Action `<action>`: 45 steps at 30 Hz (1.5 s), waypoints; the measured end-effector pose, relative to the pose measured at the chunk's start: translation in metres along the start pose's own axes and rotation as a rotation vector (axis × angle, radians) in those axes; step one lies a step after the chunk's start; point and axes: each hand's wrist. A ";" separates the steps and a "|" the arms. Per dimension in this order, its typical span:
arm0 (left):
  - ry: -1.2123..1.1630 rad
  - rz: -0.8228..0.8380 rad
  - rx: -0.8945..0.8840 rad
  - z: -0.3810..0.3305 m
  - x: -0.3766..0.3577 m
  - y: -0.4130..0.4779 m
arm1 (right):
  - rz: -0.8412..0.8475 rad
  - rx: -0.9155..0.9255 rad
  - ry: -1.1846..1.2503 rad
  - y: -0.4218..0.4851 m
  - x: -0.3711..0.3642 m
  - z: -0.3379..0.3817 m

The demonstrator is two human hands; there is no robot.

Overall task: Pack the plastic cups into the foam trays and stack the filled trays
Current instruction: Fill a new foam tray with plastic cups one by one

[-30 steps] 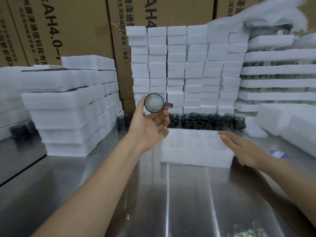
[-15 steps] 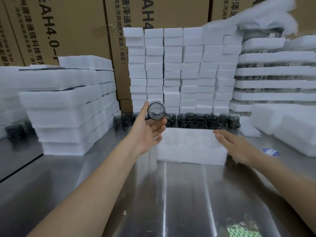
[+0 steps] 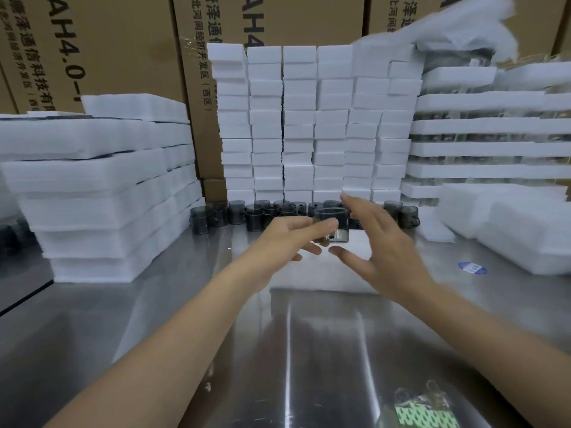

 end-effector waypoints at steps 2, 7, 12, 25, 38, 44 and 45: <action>0.073 -0.002 -0.044 0.001 -0.007 -0.001 | -0.013 0.003 0.030 0.000 -0.002 0.006; 0.490 -0.076 -0.265 0.009 -0.007 -0.002 | 0.017 -0.104 0.117 -0.003 0.003 0.000; 0.900 -0.310 -0.511 0.019 -0.001 0.000 | 0.067 -0.164 0.212 0.001 0.010 -0.004; 0.853 -0.490 -0.641 0.016 0.004 0.000 | 0.024 -0.153 0.314 -0.005 -0.005 -0.011; 0.819 -0.424 -0.854 0.015 -0.015 -0.003 | 0.063 -0.124 0.175 -0.005 -0.002 -0.009; 0.634 -0.366 -0.709 0.017 -0.012 0.002 | 0.053 -0.153 0.164 -0.007 0.002 -0.009; 0.547 -0.330 -0.627 0.017 -0.012 0.002 | 0.055 -0.167 0.164 -0.006 0.002 -0.009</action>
Point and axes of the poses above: each hand's wrist, its own y-axis towards the middle knuckle, its own x-axis out of the back of the hand, z = x × y, and after that the axes turned 6 degrees about x, right-handed
